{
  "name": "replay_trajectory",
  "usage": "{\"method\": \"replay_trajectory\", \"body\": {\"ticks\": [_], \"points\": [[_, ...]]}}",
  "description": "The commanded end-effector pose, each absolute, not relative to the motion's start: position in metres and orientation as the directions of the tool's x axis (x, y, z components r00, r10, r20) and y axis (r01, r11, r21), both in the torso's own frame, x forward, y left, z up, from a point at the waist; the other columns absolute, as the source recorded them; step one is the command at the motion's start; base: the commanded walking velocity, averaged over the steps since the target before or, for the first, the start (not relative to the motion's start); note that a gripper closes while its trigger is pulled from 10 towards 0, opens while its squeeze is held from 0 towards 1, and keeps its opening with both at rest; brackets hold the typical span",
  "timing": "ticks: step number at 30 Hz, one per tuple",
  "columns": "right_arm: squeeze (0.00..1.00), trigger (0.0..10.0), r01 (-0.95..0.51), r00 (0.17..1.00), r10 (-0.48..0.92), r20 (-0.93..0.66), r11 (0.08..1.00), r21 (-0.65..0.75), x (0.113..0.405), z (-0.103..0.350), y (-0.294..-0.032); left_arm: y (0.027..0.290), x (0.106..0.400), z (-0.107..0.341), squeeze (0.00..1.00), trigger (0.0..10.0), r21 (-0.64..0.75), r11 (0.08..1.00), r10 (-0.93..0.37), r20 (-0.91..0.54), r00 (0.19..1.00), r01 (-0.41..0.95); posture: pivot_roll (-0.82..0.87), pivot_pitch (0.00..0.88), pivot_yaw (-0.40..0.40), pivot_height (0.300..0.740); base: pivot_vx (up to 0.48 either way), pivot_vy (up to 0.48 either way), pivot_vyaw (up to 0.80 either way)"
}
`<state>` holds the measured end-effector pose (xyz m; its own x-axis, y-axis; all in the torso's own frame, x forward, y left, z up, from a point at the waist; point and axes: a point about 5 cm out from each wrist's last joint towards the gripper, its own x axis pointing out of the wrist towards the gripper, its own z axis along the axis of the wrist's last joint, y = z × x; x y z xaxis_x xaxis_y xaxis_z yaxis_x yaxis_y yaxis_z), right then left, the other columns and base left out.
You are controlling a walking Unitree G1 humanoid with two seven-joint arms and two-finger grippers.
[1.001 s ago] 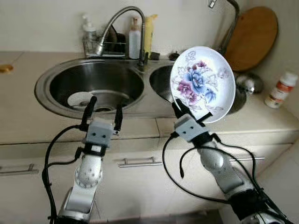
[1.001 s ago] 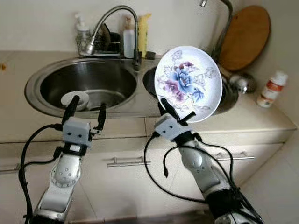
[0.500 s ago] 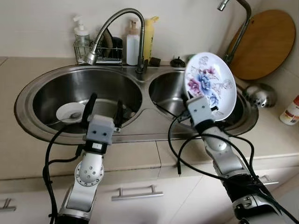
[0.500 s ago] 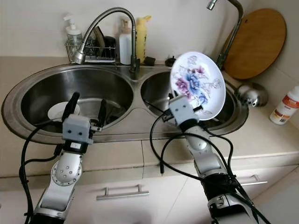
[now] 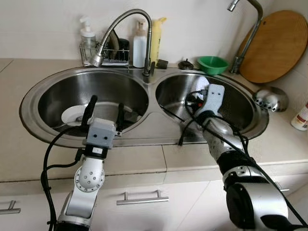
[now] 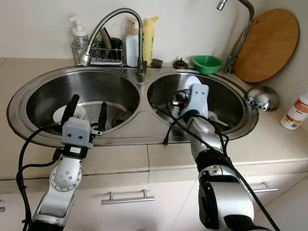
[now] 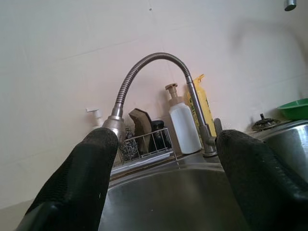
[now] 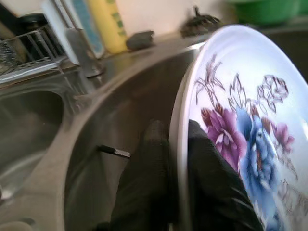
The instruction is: Kitchen organization
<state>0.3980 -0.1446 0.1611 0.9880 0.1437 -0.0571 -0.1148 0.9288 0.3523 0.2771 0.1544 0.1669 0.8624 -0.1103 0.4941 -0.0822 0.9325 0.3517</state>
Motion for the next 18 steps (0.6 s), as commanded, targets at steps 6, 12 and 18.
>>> {"method": "replay_trajectory", "body": {"ticks": [6,12,18], "points": [[1.00,10.0,-0.021,0.995,0.056,-0.088,0.935,0.353,0.399,0.159,-0.163,0.154,0.277,0.164,0.00,10.0,0.359,0.930,-0.113,0.477,0.872,-0.076,0.08,0.000,-0.084,0.740,0.000,0.000,0.00],[1.00,10.0,-0.087,0.996,0.092,-0.003,0.951,0.297,0.400,0.169,-0.159,0.152,0.277,0.162,0.00,10.0,0.354,0.933,-0.120,0.468,0.876,-0.061,0.08,0.000,-0.078,0.740,0.000,0.000,0.00],[1.00,10.0,-0.219,0.962,0.161,0.223,0.938,0.269,0.394,0.197,-0.146,0.149,0.275,0.159,0.00,10.0,0.344,0.938,-0.129,0.460,0.878,-0.042,0.08,0.000,-0.078,0.740,0.000,0.000,0.00]]}}
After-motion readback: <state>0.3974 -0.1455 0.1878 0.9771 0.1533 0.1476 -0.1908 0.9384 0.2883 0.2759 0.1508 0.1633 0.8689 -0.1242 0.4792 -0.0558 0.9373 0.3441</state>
